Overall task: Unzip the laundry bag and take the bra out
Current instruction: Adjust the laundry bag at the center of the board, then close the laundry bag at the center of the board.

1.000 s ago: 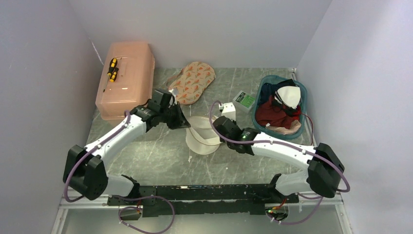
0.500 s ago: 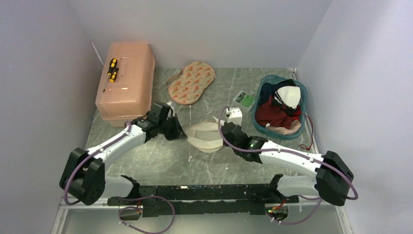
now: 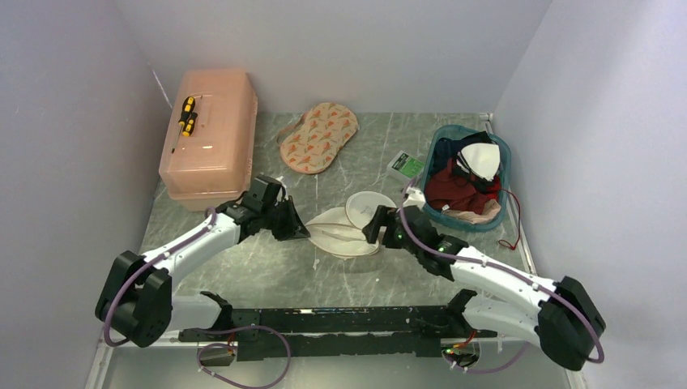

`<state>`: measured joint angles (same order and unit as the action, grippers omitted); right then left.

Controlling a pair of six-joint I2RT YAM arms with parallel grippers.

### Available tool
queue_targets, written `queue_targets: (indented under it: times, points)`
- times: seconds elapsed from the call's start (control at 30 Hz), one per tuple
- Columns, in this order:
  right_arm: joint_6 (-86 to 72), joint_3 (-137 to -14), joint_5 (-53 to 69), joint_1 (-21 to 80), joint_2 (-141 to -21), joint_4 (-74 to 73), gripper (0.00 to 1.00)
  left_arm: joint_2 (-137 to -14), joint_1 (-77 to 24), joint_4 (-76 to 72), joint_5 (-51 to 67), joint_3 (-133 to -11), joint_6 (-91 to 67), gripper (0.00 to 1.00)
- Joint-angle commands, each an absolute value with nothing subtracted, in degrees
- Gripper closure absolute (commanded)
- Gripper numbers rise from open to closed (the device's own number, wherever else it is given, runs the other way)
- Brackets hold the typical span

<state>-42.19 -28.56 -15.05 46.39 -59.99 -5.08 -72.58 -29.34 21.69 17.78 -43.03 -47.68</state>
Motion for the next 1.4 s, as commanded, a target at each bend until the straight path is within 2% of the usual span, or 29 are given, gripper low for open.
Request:
queue_targets:
  times: [0.0, 0.3, 0.43, 0.7, 0.87, 0.97, 1.17, 1.27, 1.37]
  points:
    - [-47.9, -25.8, -1.0, 38.3, -55.6, 2.0, 0.15, -71.4, -29.5, 21.1, 18.8, -44.9, -47.1, 0.97]
    - [-58.0, -18.9, 9.9, 24.7, -58.1, 7.8, 0.12, -70.9, -29.5, 23.6, 18.0, -45.4, -45.9, 0.97]
    - [-61.4, -16.6, 10.0, 22.2, -62.3, 13.8, 0.12, -69.9, -29.5, 24.1, 18.0, -44.6, -46.1, 0.97]
    - [-64.1, -17.8, 10.8, 20.6, -78.0, 28.4, 0.14, -69.4, -29.5, 23.2, 19.0, -43.1, -46.9, 0.97]
    - [-66.3, -19.0, 13.2, 19.4, -87.4, 37.1, 0.2, -69.8, -29.5, 23.5, 19.2, -43.1, -46.6, 0.97]
    - [-66.0, -18.9, 12.8, 19.4, -90.3, 41.4, 0.31, -70.2, -29.5, 23.9, 19.1, -43.3, -46.3, 0.97]
    - [-58.5, -20.3, 12.2, 19.0, -90.5, 43.9, 0.66, -71.4, -29.5, 23.6, 19.2, -43.1, -46.2, 0.97]
    - [-55.0, -20.4, 12.2, 18.6, -88.7, 44.3, 0.79, -72.0, -29.5, 23.5, 19.2, -43.3, -46.2, 0.97]
    - [-49.2, -21.3, 11.1, 18.9, -83.3, 40.5, 0.96, -72.3, -29.5, 23.5, 19.1, -43.9, -46.2, 0.97]
